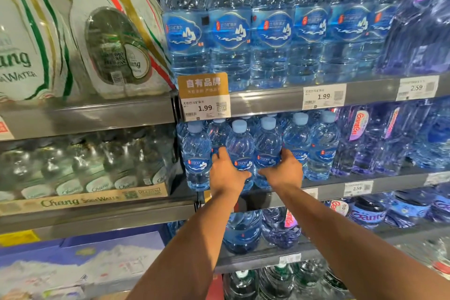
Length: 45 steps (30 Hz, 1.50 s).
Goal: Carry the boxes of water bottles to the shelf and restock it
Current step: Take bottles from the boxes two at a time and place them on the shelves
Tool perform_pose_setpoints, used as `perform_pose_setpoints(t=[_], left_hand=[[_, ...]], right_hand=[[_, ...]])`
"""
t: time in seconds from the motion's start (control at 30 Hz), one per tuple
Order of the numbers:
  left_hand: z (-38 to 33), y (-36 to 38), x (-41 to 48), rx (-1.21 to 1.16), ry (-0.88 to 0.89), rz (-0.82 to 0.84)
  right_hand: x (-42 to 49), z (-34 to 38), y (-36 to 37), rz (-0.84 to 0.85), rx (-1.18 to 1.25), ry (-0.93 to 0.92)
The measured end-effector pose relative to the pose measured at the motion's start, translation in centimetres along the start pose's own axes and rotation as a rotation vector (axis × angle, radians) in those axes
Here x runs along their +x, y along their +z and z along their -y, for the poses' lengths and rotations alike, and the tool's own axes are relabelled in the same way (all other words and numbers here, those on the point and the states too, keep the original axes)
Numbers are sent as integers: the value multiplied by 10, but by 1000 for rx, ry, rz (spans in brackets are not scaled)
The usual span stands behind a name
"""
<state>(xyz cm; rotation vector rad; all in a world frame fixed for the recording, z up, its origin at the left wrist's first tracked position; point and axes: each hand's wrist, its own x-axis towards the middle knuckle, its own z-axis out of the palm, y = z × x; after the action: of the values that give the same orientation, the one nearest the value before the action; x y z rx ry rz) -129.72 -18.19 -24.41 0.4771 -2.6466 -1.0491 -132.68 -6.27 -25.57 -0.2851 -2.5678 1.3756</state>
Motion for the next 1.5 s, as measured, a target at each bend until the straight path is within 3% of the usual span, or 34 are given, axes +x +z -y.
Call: perform_pose_setpoints(t=[0.3, 0.7, 0.93, 1.17, 1.4, 1.5], left_hand=[[2, 5, -1, 15, 3, -41], [3, 4, -3, -20, 4, 1], [-3, -3, -13, 37, -30, 47], [-21, -18, -40, 329, -48, 165], [-41, -26, -72, 567, -46, 184], [-40, -31, -87, 567, -37, 171]], right_hand=[[-6, -2, 8, -124, 32, 21], [-9, -5, 4, -103, 28, 51], [0, -1, -10, 199, -180, 155], [0, 4, -42, 538, -531, -76], [-21, 14, -85, 580, -595, -164], [-38, 19, -92, 589, -601, -210]])
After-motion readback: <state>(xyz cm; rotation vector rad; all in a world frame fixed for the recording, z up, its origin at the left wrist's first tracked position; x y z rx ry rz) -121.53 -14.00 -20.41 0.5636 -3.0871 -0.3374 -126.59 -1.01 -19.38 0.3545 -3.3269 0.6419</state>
